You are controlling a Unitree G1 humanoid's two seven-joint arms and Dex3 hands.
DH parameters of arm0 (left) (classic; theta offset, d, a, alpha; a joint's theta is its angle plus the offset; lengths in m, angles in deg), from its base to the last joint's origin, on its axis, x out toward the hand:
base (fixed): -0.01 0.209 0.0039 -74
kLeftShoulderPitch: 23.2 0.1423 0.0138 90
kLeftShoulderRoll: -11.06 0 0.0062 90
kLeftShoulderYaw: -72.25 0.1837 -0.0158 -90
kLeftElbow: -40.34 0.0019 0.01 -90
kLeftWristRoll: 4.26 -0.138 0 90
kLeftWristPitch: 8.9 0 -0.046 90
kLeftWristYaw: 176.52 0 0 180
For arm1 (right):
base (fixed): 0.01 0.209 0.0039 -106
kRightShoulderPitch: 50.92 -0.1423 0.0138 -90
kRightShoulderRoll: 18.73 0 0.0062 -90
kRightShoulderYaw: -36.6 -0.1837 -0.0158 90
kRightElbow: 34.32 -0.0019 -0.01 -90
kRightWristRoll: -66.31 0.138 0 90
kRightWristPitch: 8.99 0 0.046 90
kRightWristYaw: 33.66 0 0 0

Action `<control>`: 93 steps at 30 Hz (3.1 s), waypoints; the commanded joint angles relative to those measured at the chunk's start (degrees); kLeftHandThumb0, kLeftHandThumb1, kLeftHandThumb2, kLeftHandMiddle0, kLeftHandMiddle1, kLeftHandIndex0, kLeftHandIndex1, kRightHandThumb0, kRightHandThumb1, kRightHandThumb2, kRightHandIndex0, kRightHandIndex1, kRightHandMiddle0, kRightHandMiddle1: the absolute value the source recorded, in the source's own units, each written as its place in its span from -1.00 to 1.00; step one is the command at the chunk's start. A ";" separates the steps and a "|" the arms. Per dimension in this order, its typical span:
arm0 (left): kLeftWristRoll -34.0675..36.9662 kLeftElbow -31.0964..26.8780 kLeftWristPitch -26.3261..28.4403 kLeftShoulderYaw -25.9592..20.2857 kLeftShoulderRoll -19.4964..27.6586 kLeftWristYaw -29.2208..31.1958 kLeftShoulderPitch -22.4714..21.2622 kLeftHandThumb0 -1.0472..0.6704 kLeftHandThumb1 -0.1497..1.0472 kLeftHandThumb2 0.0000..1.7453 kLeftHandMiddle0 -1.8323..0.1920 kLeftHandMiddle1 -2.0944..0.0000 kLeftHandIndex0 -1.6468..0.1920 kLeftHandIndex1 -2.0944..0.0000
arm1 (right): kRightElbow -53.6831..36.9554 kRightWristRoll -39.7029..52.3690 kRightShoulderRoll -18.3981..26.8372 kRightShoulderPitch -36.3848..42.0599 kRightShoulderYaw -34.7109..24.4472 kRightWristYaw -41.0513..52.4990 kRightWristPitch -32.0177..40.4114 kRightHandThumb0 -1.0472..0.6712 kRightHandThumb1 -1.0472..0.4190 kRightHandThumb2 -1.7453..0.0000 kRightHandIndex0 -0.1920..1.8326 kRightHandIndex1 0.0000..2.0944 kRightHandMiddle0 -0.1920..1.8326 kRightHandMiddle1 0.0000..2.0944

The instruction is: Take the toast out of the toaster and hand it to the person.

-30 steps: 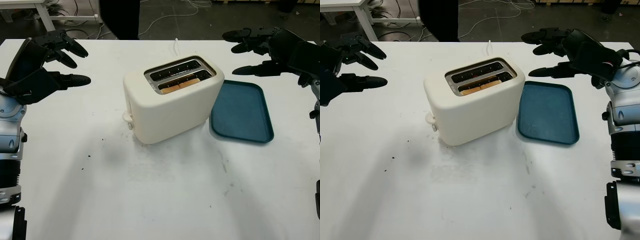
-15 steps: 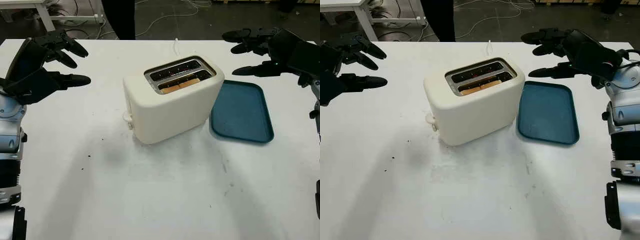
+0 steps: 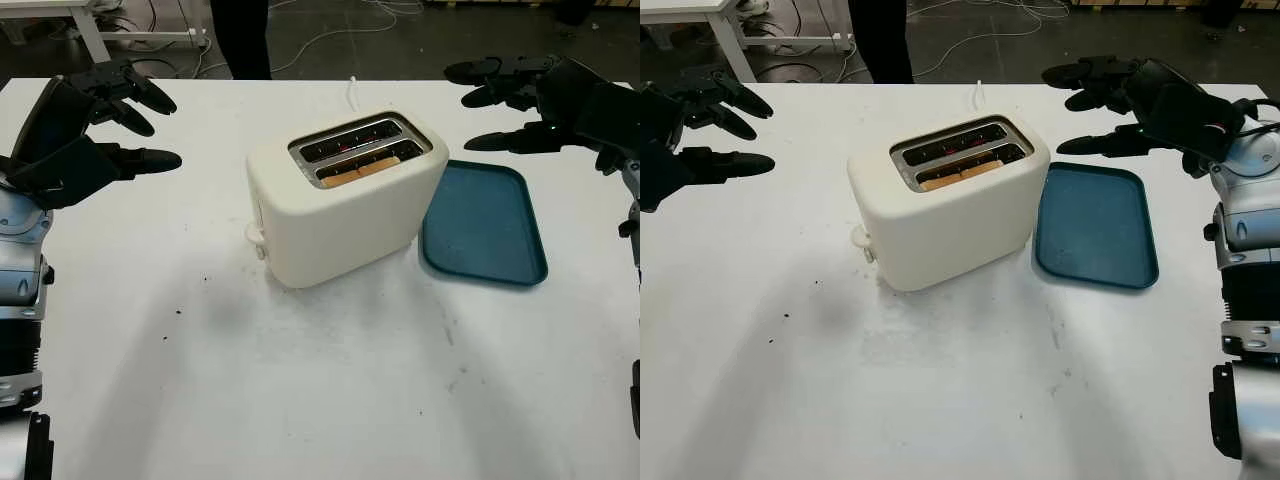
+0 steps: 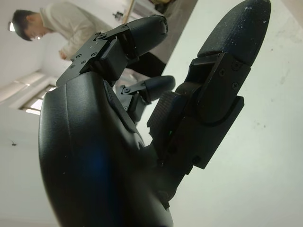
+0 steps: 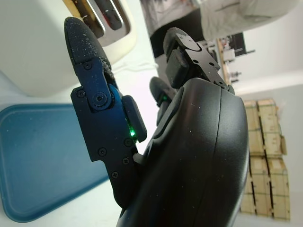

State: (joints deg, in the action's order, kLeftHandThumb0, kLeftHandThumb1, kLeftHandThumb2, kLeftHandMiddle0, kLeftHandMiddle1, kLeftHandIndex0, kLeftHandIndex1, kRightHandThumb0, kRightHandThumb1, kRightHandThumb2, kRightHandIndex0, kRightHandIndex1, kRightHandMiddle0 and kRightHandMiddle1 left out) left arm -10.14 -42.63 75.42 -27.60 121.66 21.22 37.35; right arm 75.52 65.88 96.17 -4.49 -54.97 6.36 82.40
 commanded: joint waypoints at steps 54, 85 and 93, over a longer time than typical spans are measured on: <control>-0.40 -0.25 -0.55 0.04 0.18 -0.70 -0.11 -1.00 0.51 -1.00 0.32 -0.20 0.24 -0.06 | 0.23 0.64 -1.08 -0.61 -0.30 0.06 -0.45 -0.68 -0.66 1.00 -0.81 -0.22 -0.47 -0.91; 0.54 -0.64 0.24 -0.08 0.04 -0.42 0.04 -1.00 0.48 -1.00 0.33 -0.20 0.24 -0.05 | 0.17 0.49 -1.05 -0.60 -0.31 -0.24 -0.49 -0.70 -0.67 1.00 -0.81 -0.22 -0.49 -0.87; 0.68 -0.83 0.27 -0.11 -0.13 -0.47 0.13 -1.00 0.47 -1.00 0.33 -0.21 0.24 -0.05 | 0.18 0.58 -0.95 -0.71 -0.24 0.17 -0.66 -0.68 -0.67 1.00 -0.81 -0.23 -0.50 -0.86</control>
State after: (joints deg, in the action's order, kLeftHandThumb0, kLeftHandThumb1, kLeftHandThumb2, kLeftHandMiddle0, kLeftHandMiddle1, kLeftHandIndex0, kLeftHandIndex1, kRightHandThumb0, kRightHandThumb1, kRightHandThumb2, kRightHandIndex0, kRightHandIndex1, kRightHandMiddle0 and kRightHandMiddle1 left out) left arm -9.74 -43.38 76.28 -27.61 121.63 21.01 37.36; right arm 75.96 66.06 95.30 -4.49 -55.05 6.35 82.39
